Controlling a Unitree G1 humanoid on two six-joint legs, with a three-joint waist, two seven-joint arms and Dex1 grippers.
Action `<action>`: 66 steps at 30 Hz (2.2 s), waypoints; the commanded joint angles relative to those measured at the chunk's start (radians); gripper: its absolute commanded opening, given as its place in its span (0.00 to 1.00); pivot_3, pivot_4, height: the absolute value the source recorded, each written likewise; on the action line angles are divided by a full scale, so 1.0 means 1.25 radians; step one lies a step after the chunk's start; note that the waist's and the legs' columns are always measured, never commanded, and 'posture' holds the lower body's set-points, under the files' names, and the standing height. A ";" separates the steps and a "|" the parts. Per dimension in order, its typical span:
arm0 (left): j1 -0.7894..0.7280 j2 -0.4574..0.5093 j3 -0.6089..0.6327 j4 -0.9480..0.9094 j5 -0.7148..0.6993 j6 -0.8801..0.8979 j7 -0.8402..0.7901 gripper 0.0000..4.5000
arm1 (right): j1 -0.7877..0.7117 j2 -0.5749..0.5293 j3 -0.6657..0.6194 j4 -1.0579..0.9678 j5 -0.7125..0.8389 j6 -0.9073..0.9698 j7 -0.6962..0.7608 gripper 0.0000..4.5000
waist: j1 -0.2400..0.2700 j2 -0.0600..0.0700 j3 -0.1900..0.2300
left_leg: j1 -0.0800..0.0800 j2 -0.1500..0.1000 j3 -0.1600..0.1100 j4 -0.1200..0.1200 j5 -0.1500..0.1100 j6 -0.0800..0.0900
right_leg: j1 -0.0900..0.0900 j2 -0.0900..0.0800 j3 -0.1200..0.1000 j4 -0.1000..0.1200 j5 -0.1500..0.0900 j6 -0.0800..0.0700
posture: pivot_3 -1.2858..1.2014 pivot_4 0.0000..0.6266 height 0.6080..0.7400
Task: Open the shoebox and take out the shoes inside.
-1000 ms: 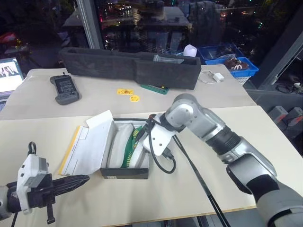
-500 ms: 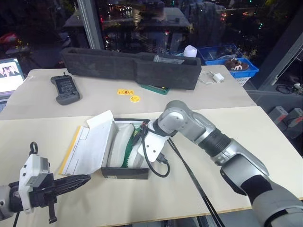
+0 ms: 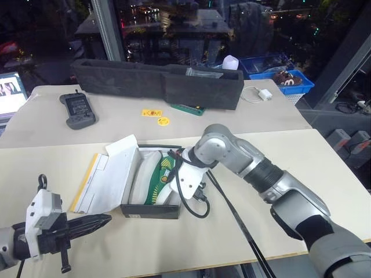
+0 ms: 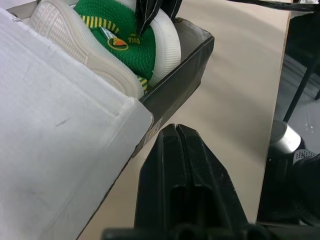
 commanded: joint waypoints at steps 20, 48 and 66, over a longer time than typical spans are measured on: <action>-0.044 0.010 -0.032 0.033 0.017 -0.018 -0.019 0.00 | -0.029 0.070 -0.237 -0.011 0.246 0.173 -0.090 0.09 | 0.004 0.000 0.000 | 0.000 0.000 0.000 0.000 0.000 0.000 | -0.001 0.000 0.000 0.003 -0.001 -0.002 | 0.52 0.24 0.94; -0.073 0.012 -0.046 0.048 0.045 -0.023 -0.015 0.00 | -0.146 0.165 -0.735 0.042 0.791 0.982 -0.539 0.09 | 0.003 0.001 0.001 | -0.001 0.000 0.000 -0.001 0.000 -0.001 | 0.000 0.000 -0.001 0.000 -0.001 -0.002 | 0.52 0.24 0.94; -0.085 0.015 -0.052 0.051 0.053 -0.019 -0.015 0.00 | -0.051 -0.032 -0.619 -0.006 0.580 0.839 -0.586 0.09 | 0.006 0.002 0.002 | -0.003 0.000 0.000 -0.006 0.003 0.005 | -0.002 0.000 0.000 -0.004 0.002 0.004 | 0.52 0.24 0.94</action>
